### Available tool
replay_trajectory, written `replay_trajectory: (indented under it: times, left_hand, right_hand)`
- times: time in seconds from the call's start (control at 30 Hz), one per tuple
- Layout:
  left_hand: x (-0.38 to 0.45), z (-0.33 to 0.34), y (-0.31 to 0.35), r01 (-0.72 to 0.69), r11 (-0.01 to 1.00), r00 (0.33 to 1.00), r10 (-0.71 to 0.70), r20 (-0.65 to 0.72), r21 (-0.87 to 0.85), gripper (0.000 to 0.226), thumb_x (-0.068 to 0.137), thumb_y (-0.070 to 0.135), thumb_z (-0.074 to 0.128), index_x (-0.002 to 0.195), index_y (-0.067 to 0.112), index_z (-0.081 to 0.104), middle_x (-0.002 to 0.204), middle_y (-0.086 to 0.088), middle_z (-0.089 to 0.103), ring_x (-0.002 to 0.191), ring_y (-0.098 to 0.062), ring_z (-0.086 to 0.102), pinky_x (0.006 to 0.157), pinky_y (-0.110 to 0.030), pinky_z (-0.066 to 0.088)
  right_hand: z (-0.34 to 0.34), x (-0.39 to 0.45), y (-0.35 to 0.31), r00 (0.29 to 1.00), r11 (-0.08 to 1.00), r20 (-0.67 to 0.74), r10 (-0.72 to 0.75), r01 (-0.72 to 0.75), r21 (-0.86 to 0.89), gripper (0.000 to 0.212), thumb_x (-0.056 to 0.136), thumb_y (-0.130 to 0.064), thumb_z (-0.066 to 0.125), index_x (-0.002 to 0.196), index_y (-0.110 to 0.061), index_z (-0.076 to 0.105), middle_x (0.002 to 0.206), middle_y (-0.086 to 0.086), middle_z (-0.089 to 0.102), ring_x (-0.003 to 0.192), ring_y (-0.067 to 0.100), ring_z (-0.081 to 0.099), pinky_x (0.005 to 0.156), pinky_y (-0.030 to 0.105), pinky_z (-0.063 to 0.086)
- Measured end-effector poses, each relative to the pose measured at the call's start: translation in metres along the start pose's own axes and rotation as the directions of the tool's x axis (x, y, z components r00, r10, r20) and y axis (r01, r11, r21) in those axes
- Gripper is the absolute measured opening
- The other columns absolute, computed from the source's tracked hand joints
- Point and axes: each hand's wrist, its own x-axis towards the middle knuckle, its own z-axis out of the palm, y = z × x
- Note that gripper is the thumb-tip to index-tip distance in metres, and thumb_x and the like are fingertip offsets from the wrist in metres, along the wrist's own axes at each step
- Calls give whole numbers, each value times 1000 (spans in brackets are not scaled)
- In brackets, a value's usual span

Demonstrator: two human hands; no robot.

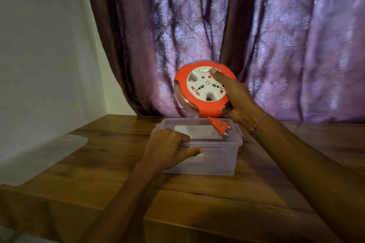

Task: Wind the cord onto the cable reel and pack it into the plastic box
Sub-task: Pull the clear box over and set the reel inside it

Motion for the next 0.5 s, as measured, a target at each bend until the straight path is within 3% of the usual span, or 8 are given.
replay_trajectory:
  times: [0.1,0.2,0.3,0.37,0.43,0.5]
  left_hand:
    - [15,13,27,-38,999,999,37,-34,-4,61,85,85,41,56,32,45,51,14,50,49,-4,45,55,-20,35]
    - [28,17,49,-39,999,996,39,-76,-6,64,83,82,47,49,32,30,43,16,32,42,2,32,53,-20,23]
    - [34,17,58,13,994,999,-17,-36,-106,61,73,88,54,52,35,34,48,18,39,48,3,39,57,-25,34]
    - [38,11,52,80,987,994,-90,-64,-141,62,61,97,54,61,35,47,58,19,51,55,3,47,55,-21,34]
    - [38,5,36,106,990,987,-116,-111,-91,79,51,103,49,78,30,61,73,17,62,66,-1,55,58,-25,43]
    - [35,4,18,105,989,993,-109,-34,-108,98,48,103,54,107,25,66,103,12,68,92,-11,62,77,-29,51]
  right_hand:
    - [-30,8,-7,999,999,-48,-18,16,-45,53,65,-43,86,105,-11,73,94,12,77,85,29,74,72,48,60]
    - [-55,15,-7,992,986,-96,-80,65,-153,45,70,-52,81,96,-15,75,84,5,78,75,21,75,58,33,59]
    - [-73,23,-3,989,967,-106,-103,75,-244,39,73,-55,78,86,-18,76,81,5,78,70,18,74,52,26,56]
    - [-81,27,3,993,960,-68,-92,70,-273,37,76,-52,77,86,-16,75,79,6,77,65,17,74,48,23,54]
    - [-85,30,11,998,933,-23,-64,52,-357,39,76,-54,75,85,-16,75,78,6,77,62,16,72,48,23,53]
    - [-87,33,18,1000,886,23,-10,20,-463,40,76,-56,74,86,-17,76,82,5,77,68,17,72,58,29,58]
